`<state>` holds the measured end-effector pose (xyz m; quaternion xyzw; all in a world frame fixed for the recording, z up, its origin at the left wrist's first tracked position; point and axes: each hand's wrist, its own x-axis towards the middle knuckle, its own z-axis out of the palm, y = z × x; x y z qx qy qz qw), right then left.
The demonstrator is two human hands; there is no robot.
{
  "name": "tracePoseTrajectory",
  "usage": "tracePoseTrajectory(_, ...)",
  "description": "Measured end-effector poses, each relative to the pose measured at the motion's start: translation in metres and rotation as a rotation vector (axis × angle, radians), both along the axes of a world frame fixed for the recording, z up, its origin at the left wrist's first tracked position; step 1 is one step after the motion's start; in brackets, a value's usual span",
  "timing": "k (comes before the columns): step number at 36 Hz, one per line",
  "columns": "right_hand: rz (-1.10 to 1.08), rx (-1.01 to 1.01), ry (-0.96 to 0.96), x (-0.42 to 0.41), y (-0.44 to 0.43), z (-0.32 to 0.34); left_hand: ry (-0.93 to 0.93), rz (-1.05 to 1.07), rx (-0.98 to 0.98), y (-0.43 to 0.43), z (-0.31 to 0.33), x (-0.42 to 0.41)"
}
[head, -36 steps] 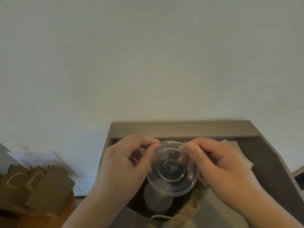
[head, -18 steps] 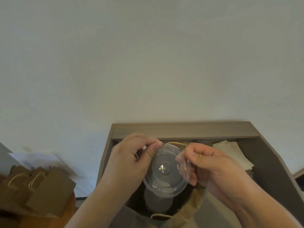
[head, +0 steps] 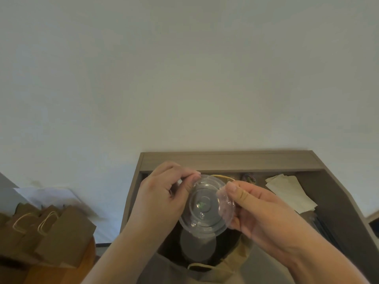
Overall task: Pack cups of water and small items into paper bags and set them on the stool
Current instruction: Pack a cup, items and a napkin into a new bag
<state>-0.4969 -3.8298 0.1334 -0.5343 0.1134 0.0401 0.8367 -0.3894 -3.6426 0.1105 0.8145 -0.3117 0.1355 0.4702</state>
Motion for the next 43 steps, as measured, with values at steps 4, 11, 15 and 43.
tracePoseTrajectory(4, -0.05, -0.168, -0.049, 0.0, -0.003, -0.003, 0.011, 0.008, -0.012, 0.001, -0.001, 0.001)
tracePoseTrajectory(11, -0.09, -0.438, -0.081, -0.002, 0.0, 0.002, 0.052, 0.019, 0.004, 0.003, -0.001, 0.002)
tracePoseTrajectory(15, -0.144, -0.451, -0.104, -0.002, 0.004, 0.004, 0.046, 0.017, 0.006, 0.003, -0.001, 0.003)
tracePoseTrajectory(43, -0.242, -0.466, 0.038, -0.004, -0.008, 0.006, -0.279, -0.135, 0.107, 0.002, 0.008, -0.014)
